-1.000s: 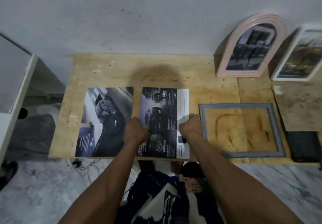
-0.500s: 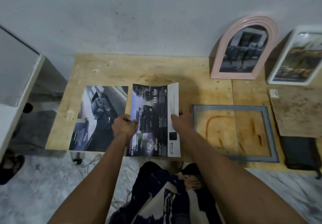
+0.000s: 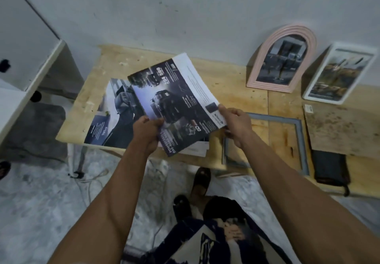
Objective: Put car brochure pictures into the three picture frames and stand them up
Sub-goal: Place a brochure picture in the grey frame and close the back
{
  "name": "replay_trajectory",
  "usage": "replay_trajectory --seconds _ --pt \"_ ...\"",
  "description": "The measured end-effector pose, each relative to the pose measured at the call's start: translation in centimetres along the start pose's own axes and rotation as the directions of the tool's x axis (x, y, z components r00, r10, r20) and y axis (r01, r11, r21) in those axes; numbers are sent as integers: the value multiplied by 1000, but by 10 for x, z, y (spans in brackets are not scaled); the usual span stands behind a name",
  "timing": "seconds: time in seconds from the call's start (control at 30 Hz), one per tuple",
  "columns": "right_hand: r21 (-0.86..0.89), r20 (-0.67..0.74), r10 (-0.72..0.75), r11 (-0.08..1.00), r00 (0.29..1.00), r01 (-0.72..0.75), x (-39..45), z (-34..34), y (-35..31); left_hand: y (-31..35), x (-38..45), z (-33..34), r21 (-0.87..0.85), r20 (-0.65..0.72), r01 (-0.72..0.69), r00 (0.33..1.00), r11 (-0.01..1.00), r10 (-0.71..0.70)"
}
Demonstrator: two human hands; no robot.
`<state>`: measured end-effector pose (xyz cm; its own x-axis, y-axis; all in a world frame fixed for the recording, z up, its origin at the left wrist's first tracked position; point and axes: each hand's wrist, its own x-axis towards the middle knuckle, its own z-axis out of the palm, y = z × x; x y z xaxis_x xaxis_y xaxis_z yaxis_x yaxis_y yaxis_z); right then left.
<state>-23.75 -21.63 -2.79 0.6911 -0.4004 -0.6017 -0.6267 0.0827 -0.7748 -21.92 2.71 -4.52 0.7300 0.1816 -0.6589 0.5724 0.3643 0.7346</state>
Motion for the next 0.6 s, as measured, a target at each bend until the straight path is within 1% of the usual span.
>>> replay_trajectory --seconds 0.07,0.1,0.17,0.2,0.3,0.37,0.43,0.5,0.6 --pt "176 41 46 983 998 -52 -14 -10 11 -11 -10 8 -92 23 16 1000 996 -14" --pt "227 82 60 971 995 -77 -20 -14 16 -17 -16 13 -122 42 24 999 992 -19" --pt "263 139 51 961 989 -86 -34 -16 22 -27 -30 29 -153 86 49 996 987 -36" --pt "269 118 30 961 993 -61 -39 -14 24 -30 -38 39 -152 107 65 993 986 -49" --pt "218 -101 -84 970 991 105 -44 -18 31 -45 -51 67 -97 173 102 981 990 -84" --pt "250 -165 -103 958 981 142 -45 -37 28 -53 -57 83 -41 188 101 978 994 -92" --pt "292 -162 -86 948 983 130 -38 -69 25 -58 -60 98 22 189 84 978 996 -87" --pt "249 -139 -56 964 989 90 -26 -110 25 -58 -58 108 56 157 83 983 995 -90" --pt "171 -82 -41 984 996 55 -9 -174 28 -54 -50 116 39 82 58 995 998 -61"
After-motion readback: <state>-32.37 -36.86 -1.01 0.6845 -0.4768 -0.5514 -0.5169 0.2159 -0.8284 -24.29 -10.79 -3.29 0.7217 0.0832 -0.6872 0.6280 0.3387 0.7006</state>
